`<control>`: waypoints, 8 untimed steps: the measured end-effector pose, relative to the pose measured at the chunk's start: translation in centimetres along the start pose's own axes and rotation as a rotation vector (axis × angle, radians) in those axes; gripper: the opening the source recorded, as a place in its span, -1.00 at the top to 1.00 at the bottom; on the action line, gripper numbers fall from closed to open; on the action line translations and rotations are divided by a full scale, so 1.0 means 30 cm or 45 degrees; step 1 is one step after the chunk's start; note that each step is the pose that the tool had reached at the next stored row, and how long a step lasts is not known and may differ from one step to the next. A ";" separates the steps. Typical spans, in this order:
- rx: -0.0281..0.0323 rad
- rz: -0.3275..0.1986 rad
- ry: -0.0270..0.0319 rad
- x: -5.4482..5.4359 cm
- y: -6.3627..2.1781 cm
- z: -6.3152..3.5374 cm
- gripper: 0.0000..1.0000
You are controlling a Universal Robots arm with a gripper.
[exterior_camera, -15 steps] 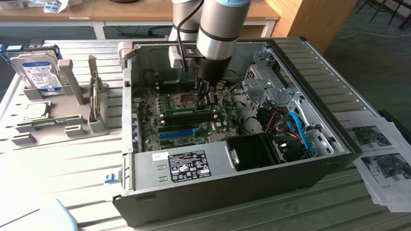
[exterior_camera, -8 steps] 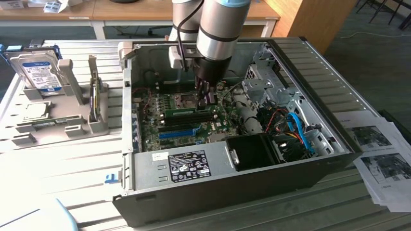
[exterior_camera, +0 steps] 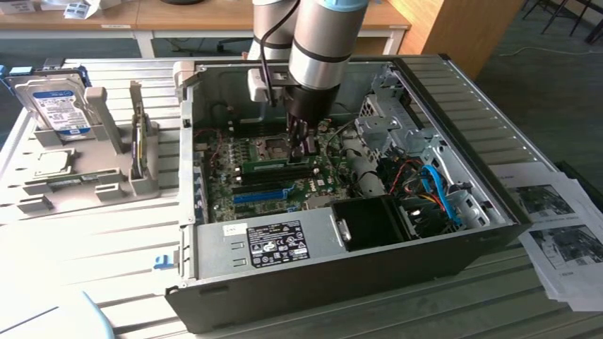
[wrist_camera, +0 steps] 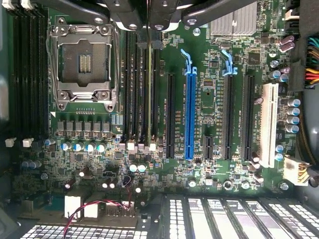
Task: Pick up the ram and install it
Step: 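Insert the ram into the slot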
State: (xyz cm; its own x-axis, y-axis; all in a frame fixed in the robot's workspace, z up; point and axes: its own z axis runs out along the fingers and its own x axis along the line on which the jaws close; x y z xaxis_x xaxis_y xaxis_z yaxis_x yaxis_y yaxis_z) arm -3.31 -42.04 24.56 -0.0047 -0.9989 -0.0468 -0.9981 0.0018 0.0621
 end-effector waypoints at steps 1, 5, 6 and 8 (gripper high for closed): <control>-0.0001 0.000 0.0001 0.000 0.000 0.000 0.78; 0.0000 0.000 0.0001 0.002 0.000 0.006 0.78; -0.0001 0.000 0.0002 0.002 -0.001 0.009 0.78; 0.0000 0.000 0.0002 0.004 -0.001 0.015 0.78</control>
State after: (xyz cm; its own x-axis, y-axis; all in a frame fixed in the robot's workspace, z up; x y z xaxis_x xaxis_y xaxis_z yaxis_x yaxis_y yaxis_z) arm -3.31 -42.12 24.10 -0.0046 -0.9989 -0.0466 -0.9981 0.0017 0.0621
